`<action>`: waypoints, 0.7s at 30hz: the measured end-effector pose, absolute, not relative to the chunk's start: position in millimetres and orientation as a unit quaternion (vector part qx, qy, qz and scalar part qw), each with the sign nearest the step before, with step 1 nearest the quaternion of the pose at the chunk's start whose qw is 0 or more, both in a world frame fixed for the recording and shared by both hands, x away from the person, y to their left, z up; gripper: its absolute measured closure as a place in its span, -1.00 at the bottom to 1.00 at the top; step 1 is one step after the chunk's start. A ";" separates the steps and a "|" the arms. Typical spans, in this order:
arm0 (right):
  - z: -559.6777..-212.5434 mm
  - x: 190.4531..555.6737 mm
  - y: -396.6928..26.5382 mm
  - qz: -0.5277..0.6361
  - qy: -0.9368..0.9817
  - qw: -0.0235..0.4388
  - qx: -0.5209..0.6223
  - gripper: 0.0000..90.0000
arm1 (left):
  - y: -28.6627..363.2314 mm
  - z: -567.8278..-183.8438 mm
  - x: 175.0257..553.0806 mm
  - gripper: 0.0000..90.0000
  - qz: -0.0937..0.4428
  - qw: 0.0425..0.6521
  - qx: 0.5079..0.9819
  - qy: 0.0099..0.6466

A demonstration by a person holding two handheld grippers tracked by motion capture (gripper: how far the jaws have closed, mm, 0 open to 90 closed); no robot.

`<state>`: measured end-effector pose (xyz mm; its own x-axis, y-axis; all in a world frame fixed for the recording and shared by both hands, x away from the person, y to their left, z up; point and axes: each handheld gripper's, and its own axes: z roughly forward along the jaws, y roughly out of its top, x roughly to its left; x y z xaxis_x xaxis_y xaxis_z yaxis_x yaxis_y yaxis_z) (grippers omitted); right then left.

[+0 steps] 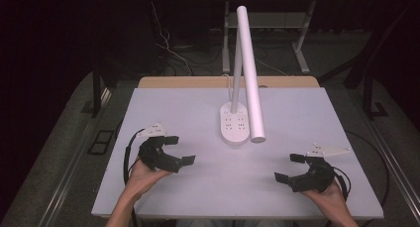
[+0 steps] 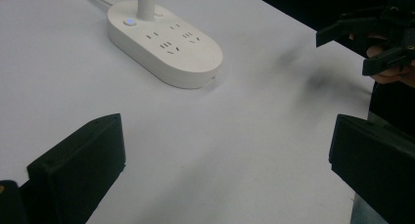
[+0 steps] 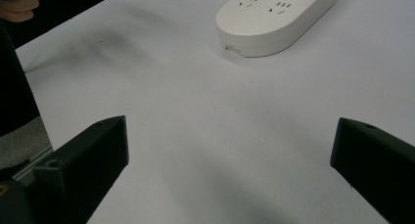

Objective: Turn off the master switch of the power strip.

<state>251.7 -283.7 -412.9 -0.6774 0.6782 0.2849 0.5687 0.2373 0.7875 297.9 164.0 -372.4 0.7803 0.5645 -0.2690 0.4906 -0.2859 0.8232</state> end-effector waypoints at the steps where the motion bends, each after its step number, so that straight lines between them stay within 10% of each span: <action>1: -412.9 251.8 -283.8 0.473 0.784 0.058 0.397 -0.99 | 164.0 -372.4 297.9 -1.00 0.037 0.499 0.801 0.329; 21: -412.8 251.4 -283.5 0.471 0.786 0.059 0.396 -0.99 | 153.3 -356.0 325.5 -1.00 0.040 0.483 0.812 0.325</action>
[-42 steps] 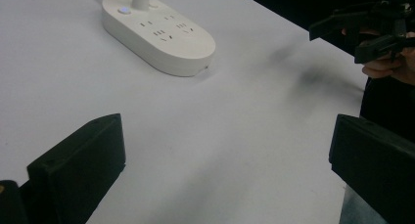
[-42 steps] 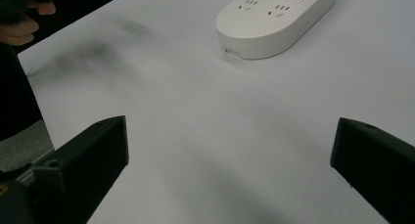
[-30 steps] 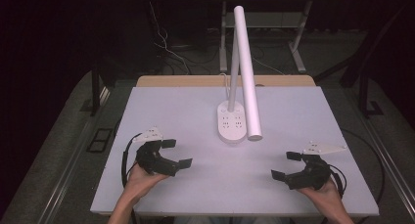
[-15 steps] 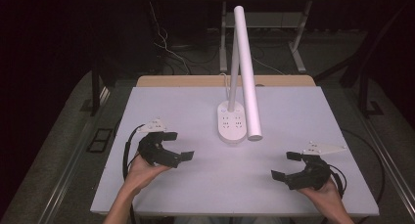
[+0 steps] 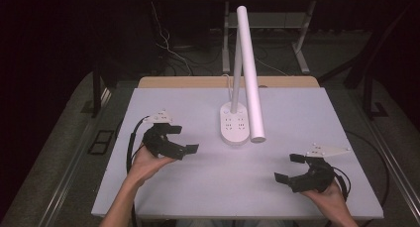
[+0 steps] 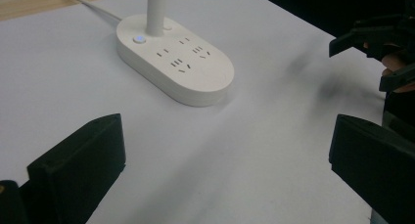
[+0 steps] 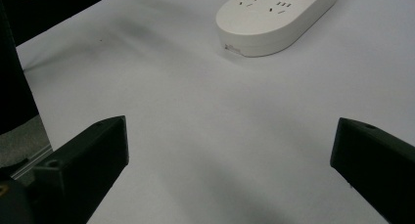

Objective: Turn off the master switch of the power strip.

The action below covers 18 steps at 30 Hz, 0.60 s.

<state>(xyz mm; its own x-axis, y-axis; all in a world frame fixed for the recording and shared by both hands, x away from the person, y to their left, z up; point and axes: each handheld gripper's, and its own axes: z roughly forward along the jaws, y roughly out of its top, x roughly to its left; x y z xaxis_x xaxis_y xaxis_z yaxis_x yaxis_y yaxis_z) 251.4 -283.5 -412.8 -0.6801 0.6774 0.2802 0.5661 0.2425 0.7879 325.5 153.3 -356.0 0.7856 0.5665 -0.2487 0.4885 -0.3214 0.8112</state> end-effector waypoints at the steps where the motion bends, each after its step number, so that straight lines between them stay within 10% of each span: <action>1: -412.9 251.4 -283.6 0.472 0.785 0.059 0.396 -0.99 | 153.1 -355.1 327.4 -1.00 0.041 0.482 0.813 0.323; 18: -412.9 250.6 -283.4 0.470 0.786 0.057 0.398 -0.99 | 142.8 -344.8 350.0 -1.00 0.043 0.469 0.823 0.317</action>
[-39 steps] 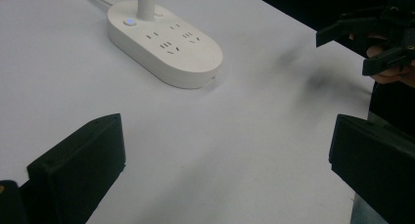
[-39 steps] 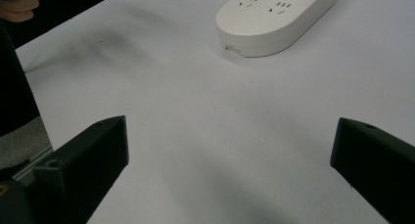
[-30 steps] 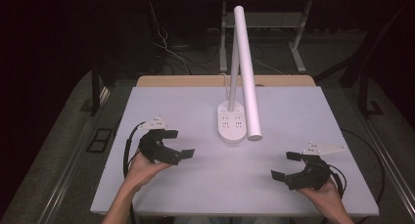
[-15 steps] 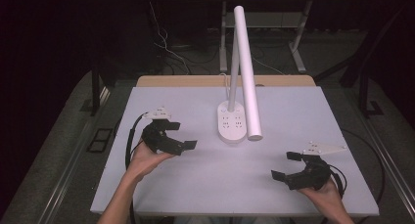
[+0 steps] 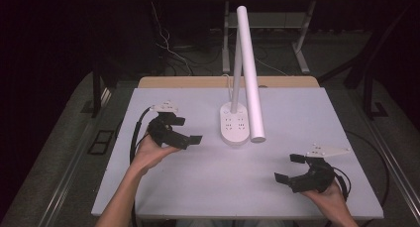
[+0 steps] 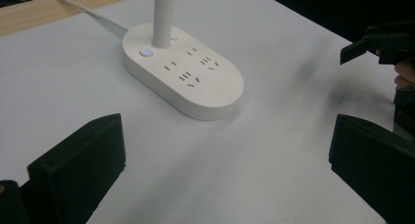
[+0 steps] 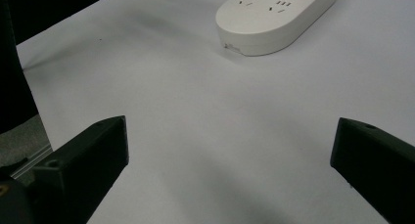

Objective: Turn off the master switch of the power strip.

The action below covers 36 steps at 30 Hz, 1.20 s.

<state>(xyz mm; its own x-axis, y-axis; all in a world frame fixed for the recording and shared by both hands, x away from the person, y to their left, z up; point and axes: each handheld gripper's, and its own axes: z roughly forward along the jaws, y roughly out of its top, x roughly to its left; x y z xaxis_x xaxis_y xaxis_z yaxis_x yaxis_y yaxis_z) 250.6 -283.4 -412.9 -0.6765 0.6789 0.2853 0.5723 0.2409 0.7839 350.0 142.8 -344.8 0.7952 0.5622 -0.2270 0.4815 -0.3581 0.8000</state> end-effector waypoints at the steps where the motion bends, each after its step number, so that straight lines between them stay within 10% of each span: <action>1: -413.1 250.8 -283.5 0.470 0.786 0.057 0.397 -0.99 | 142.2 -343.4 351.8 -1.00 0.044 0.468 0.824 0.317; 36: -415.2 252.0 -285.4 0.468 0.787 0.058 0.398 -0.99 | 114.2 -327.7 410.5 -0.99 0.060 0.447 0.836 0.314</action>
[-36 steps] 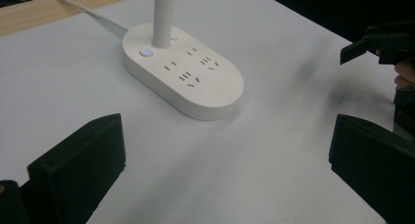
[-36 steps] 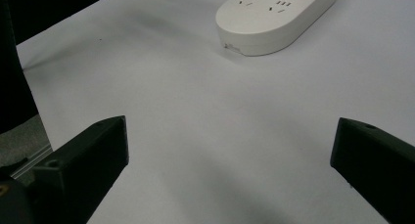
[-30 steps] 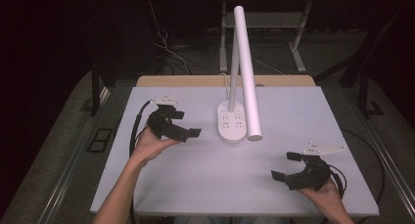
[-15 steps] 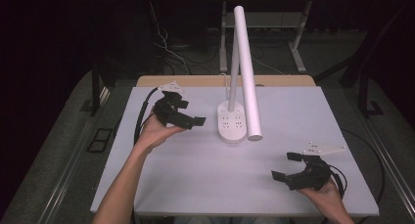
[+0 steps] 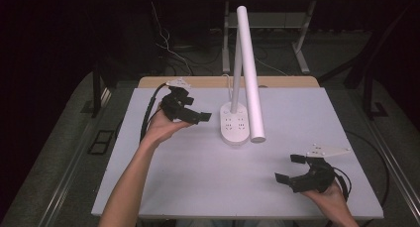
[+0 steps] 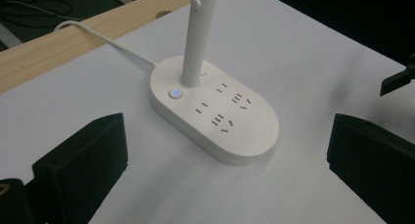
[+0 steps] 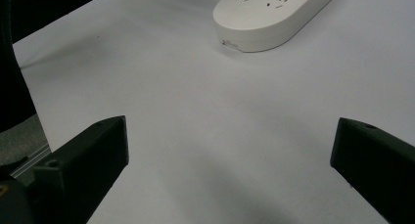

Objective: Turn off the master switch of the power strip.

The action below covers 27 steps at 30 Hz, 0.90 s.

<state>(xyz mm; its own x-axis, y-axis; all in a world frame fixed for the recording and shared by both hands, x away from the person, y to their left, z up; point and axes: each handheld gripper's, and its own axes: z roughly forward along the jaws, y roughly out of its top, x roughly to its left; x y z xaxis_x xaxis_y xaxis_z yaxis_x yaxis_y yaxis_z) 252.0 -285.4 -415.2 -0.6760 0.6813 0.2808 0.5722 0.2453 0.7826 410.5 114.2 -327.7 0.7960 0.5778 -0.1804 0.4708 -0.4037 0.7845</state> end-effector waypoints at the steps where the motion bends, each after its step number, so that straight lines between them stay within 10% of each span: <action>1: -415.3 252.1 -285.3 0.467 0.787 0.059 0.399 -0.99 | 113.2 -328.2 412.3 -0.99 0.061 0.445 0.837 0.313; 27: -415.9 253.0 -286.2 0.465 0.788 0.057 0.400 -0.99 | 90.3 -340.3 451.8 -0.86 0.064 0.434 0.835 0.332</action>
